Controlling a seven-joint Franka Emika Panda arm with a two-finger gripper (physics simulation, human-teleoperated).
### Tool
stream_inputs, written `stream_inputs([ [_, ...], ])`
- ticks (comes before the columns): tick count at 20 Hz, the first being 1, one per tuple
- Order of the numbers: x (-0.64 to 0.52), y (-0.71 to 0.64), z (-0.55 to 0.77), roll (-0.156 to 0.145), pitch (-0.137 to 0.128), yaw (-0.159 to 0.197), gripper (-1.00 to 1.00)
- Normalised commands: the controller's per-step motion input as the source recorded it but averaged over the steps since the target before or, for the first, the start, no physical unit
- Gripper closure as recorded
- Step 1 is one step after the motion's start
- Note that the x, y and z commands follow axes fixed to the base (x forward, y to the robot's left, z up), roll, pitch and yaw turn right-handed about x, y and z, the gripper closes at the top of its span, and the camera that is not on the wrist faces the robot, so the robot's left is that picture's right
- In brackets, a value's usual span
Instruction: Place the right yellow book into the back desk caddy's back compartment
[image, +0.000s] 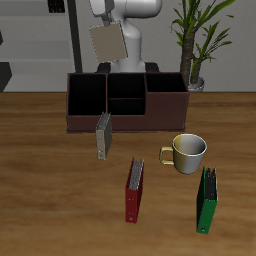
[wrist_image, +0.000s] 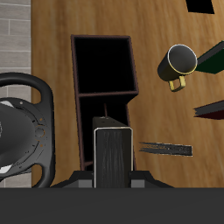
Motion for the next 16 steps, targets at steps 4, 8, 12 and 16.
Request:
stream_inputs([
  [4, 0.06, -0.01, -0.01, -0.003, -0.018, 0.035, 1.0],
  [8, 0.02, 0.15, -0.08, 0.04, 0.001, 0.022, 1.0],
  [12, -0.02, 0.21, -0.1, 0.048, 0.011, 0.031, 1.0],
  [16, 0.02, 0.16, -0.13, 0.035, 0.023, 0.01, 1.0],
])
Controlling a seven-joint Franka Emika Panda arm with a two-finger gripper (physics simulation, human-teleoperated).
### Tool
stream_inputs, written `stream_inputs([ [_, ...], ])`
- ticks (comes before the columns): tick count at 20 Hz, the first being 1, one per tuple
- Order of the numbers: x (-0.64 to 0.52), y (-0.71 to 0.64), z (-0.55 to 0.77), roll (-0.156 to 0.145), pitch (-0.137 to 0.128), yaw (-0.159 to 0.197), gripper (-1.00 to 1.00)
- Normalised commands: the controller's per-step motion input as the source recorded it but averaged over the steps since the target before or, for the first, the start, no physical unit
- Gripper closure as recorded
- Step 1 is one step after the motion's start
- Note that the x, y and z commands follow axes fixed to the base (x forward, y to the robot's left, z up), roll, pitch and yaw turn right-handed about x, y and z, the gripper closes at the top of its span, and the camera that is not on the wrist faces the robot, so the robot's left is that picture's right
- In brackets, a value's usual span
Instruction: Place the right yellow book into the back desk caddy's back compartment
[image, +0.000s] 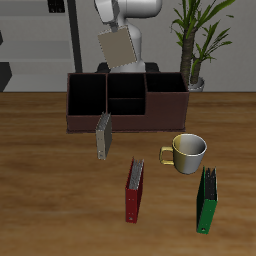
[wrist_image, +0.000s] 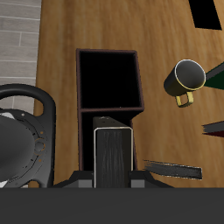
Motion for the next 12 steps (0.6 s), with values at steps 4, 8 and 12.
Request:
stream_inputs([
  [4, 0.0, 0.05, -0.14, 0.01, 0.026, 0.015, 1.0],
  [8, 0.0, -0.05, -0.16, -0.003, 0.024, 0.011, 1.0],
  [12, 0.01, 0.0, -0.1, 0.007, 0.02, 0.023, 1.0],
])
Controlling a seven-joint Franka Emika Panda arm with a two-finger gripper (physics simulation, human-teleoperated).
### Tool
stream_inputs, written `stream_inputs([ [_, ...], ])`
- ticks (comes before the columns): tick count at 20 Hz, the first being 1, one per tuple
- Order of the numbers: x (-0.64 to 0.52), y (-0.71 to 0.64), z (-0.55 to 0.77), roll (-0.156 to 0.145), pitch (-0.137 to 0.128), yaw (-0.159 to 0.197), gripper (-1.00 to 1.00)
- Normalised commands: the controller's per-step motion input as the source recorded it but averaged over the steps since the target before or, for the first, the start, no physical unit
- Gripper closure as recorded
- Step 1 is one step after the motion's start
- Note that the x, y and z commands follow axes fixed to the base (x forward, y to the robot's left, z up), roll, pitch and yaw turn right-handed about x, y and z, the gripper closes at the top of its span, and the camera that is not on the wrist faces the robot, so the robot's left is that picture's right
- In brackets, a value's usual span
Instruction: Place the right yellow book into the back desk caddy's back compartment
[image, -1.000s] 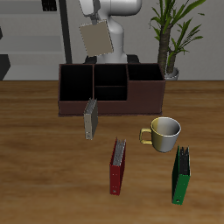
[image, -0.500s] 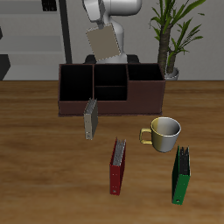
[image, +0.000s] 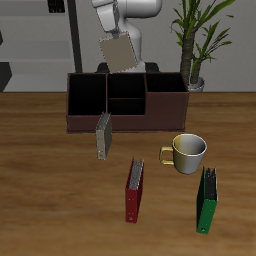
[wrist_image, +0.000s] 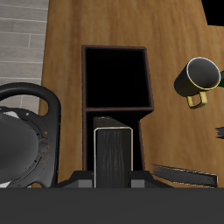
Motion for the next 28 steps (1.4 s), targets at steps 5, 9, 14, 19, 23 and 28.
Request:
stream_inputs([
  [5, 0.03, 0.0, -0.11, 0.009, 0.016, 0.007, 1.0],
  [9, 0.02, 0.05, -0.13, 0.016, 0.021, 0.013, 1.0],
  [14, 0.03, 0.06, -0.18, 0.024, 0.026, 0.022, 1.0],
  [19, 0.05, -0.03, -0.11, -0.002, 0.023, -0.013, 1.0],
  [23, 0.03, -0.03, -0.17, 0.0, 0.027, 0.006, 1.0],
  [28, 0.05, -0.01, -0.09, -0.002, 0.018, -0.003, 1.0],
])
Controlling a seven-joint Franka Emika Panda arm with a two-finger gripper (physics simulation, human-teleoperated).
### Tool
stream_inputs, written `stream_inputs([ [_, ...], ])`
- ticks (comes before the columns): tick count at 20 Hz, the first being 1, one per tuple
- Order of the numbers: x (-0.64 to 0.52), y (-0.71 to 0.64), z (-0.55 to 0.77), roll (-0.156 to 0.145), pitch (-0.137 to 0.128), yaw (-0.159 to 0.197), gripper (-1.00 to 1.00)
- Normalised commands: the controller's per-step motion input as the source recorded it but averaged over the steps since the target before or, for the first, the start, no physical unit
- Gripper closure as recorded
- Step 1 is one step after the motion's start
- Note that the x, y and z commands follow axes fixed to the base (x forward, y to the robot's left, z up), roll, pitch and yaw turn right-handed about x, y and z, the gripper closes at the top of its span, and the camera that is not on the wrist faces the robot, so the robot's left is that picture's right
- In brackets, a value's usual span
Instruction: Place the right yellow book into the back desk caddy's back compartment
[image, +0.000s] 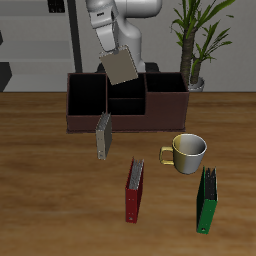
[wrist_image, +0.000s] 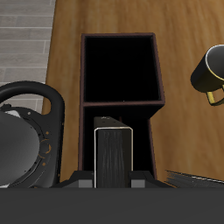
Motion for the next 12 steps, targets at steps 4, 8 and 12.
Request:
stream_inputs([
  [4, 0.03, 0.19, -0.19, 0.037, 0.04, 0.018, 1.0],
  [8, -0.01, 0.14, -0.09, 0.027, 0.022, 0.001, 1.0],
  [12, -0.01, 0.07, -0.13, 0.017, 0.032, 0.005, 1.0],
])
